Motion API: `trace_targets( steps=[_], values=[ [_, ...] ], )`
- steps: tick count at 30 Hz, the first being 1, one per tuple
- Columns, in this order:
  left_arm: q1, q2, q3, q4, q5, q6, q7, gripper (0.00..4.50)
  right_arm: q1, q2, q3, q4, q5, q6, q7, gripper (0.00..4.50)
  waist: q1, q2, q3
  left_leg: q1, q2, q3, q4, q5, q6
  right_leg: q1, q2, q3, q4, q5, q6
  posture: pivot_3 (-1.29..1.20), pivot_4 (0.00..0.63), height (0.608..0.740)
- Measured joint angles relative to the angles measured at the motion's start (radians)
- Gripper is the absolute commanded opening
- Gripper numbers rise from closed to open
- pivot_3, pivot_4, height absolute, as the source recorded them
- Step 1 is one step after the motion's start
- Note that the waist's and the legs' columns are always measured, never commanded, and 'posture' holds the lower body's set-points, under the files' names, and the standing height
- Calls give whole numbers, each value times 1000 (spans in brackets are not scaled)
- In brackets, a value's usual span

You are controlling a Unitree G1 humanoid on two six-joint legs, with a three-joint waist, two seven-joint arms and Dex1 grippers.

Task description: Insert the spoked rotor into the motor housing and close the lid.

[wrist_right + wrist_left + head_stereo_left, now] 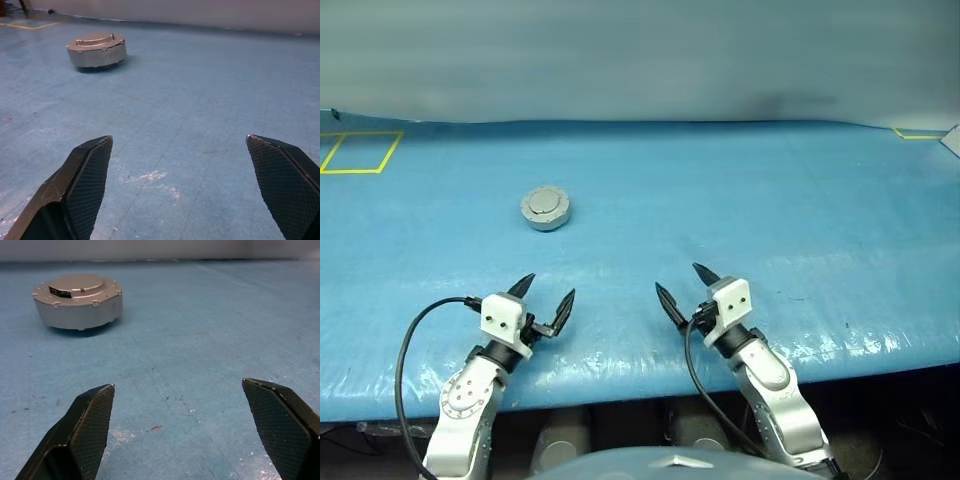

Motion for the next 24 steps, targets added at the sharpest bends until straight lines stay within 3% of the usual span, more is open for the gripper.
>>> trace_targets(
  steps=[24],
  values=[
    [-17, -38, 19, 47, 42, -73, 75, 4475, 13, -9, 37, 9, -44, -8, 28, 4500, 0, 0, 0, -6, 0, 0, 4, 0, 1, -6, 1, 0, 3, 0, 0, 0, 150, 740]
  ],
)
